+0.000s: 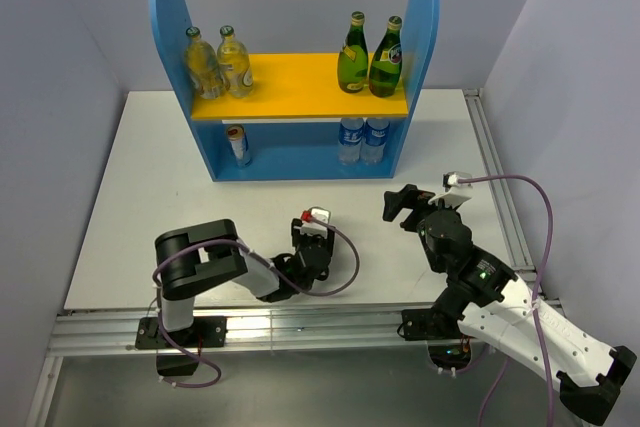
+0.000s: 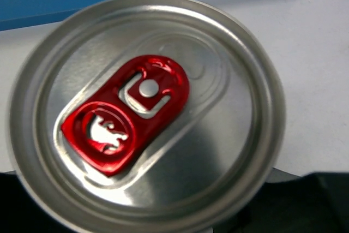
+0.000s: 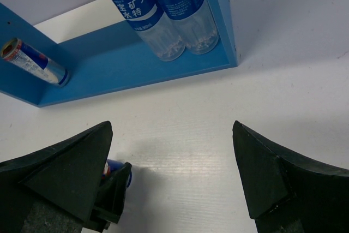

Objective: Place and organize the beverage onto the shelf

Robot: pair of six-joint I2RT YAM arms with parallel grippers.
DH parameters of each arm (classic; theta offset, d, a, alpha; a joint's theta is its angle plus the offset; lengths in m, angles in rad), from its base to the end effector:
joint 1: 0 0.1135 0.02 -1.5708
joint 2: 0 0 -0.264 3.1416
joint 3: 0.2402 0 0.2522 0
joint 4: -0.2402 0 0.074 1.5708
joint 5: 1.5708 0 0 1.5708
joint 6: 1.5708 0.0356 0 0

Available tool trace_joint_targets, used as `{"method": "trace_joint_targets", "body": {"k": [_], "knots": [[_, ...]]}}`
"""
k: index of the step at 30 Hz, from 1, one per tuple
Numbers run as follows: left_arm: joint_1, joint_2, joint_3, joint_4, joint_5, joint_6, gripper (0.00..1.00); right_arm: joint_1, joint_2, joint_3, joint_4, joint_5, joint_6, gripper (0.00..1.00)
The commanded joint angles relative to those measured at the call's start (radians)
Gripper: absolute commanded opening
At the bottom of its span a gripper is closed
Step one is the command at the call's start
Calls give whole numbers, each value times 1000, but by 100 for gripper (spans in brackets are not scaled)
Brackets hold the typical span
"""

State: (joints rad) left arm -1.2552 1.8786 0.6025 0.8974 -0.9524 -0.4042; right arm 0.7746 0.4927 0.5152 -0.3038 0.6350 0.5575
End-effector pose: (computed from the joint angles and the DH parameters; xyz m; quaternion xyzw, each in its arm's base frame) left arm 0.1258 -0.2918 0.1131 0.0692 0.7761 -0.1120 0.6167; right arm 0.1074 0.0755 0.2754 0.1043 0.7752 0.1566 0.6031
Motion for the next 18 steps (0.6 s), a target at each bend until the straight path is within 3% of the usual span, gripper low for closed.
{"method": "trace_joint_targets", "body": {"k": [1, 10, 18], "knots": [[60, -76, -7, 63, -46, 37, 0, 6, -2, -9, 23, 9, 7, 98], [351, -205, -21, 95, 67, 130, 0, 5, 6, -12, 37, 2, 5, 98], [513, -96, 120, 118, 141, 199, 0, 5, 1, -9, 29, 0, 1, 98]]}}
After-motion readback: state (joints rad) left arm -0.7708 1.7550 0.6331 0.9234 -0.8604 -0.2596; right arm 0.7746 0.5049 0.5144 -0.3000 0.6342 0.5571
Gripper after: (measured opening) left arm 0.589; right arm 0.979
